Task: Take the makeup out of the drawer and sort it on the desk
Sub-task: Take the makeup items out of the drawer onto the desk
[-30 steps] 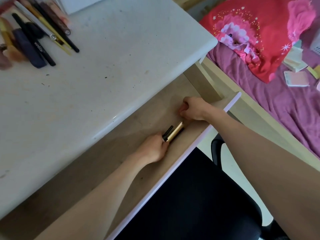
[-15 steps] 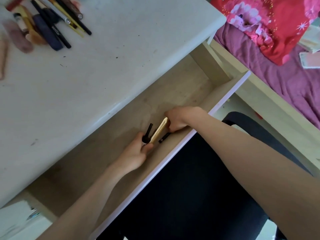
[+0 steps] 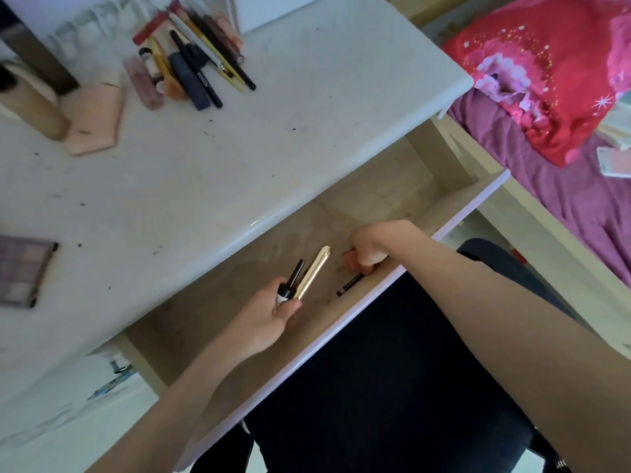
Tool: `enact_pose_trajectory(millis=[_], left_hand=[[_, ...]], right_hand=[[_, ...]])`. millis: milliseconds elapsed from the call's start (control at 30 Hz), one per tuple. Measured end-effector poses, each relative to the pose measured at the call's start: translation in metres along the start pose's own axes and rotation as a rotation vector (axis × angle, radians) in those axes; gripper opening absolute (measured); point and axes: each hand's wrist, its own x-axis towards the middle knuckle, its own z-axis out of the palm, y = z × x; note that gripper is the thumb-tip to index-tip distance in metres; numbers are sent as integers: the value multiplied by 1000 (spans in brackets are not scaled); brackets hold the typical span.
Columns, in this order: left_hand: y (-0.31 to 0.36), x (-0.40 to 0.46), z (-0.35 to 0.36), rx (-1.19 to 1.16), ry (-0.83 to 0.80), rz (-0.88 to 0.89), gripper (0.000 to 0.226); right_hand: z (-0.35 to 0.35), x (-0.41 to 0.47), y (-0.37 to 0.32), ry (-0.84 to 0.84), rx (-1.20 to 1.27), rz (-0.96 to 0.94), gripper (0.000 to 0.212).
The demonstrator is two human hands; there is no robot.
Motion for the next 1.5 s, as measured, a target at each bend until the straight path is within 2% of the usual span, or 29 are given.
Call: enact_pose_trajectory(millis=[133,300,367,500,567,700,800,867,1000,1100,1200,1334,1434,1500], left_hand=[[-8,-17,-11,13,21,27,15],[-16,-27,-25,-82,40,66,16],[-17,-32,-30,-110,38,78,17],[-19,-44,-40,-155,50,110,20],[-17,-53,-48,-193,66,141,19],[-11,-70,-71,-291,165,227,14],[-7,-77,-92,-420,259,204,14],[-5,-80,-107,-516,271,165,22],[-9,-84,-138,-770,285,97,19],[-12,-77,-160,-907,312,13,11],[-13,-61,-176,-933,338,-81,12],[-8,-39,-185,-908,319,-99,15],[0,-24,-190,-883,341,-89,13],[6,-13,-195,-870,341,-82,21]], right_hand=[[4,-7,-7,71,-4,9,5],[4,-21,-22,33,6,-16,23],[4,-32,-28,50,89,-50,25],[3,-55,-34,163,422,-166,12],[0,-67,-39,151,598,-259,6],[-2,-86,-51,159,1232,-371,13],[-8,-92,-69,210,1726,-405,13],[-16,-94,-85,191,1905,-434,16],[-33,-95,-121,135,1990,-492,13],[-47,-88,-145,140,2008,-451,16],[-62,-76,-163,194,2022,-376,18],[-81,-63,-175,318,2063,-336,12],[-92,-56,-175,414,1948,-265,12],[-100,-51,-172,470,1867,-218,18]])
